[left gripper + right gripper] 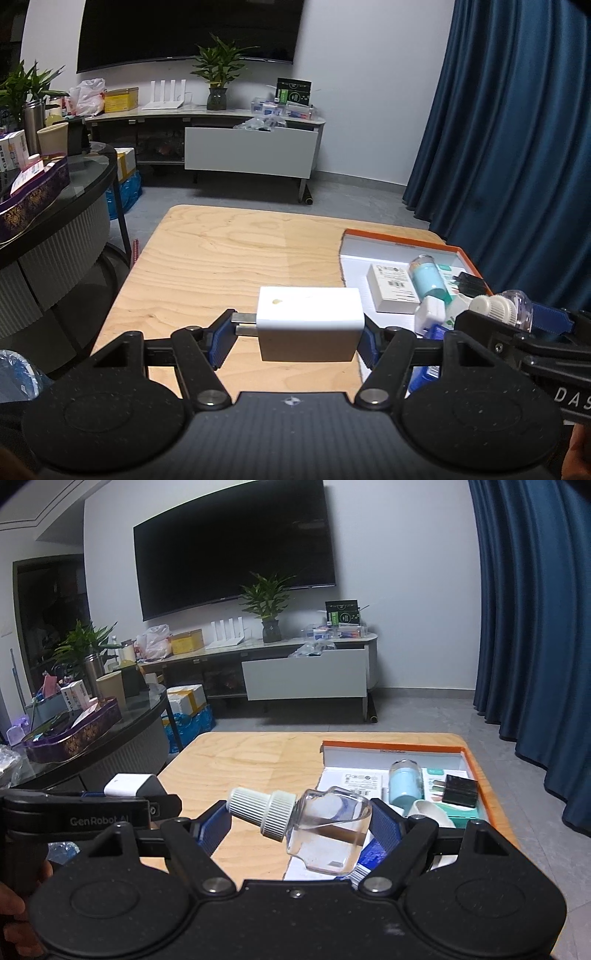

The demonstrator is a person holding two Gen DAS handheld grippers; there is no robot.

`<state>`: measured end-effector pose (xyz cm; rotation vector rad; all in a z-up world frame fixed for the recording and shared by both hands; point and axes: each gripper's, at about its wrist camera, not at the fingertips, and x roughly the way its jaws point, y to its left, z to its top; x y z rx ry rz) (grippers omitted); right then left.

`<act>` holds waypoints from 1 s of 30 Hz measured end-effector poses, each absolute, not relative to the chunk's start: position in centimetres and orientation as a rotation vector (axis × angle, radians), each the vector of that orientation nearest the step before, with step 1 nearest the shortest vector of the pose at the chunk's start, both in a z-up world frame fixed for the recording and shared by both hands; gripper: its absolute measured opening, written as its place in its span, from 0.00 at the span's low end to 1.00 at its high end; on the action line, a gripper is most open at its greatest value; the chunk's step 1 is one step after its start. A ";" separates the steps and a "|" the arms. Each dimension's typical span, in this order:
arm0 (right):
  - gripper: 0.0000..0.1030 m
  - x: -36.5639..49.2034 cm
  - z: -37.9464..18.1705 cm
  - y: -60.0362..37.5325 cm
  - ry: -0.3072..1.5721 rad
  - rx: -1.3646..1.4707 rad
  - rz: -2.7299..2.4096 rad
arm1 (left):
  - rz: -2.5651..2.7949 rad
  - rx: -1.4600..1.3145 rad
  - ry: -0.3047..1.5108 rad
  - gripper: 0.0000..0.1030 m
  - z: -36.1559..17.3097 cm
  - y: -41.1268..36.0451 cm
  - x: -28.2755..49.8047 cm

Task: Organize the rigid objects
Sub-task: 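Carry the white charger and glass diffuser over the open white box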

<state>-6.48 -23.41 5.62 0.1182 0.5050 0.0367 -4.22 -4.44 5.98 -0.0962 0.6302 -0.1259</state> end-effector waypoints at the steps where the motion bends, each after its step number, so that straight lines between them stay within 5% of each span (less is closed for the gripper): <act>1: 0.92 -6.6 5.7 -23.6 0.503 0.119 0.032 | -0.130 -0.097 0.632 0.64 6.0 -4.6 -4.3; 30: 0.92 -7.1 6.6 -26.6 0.486 0.138 -0.049 | -0.222 -0.075 0.663 0.64 6.3 -8.4 -3.4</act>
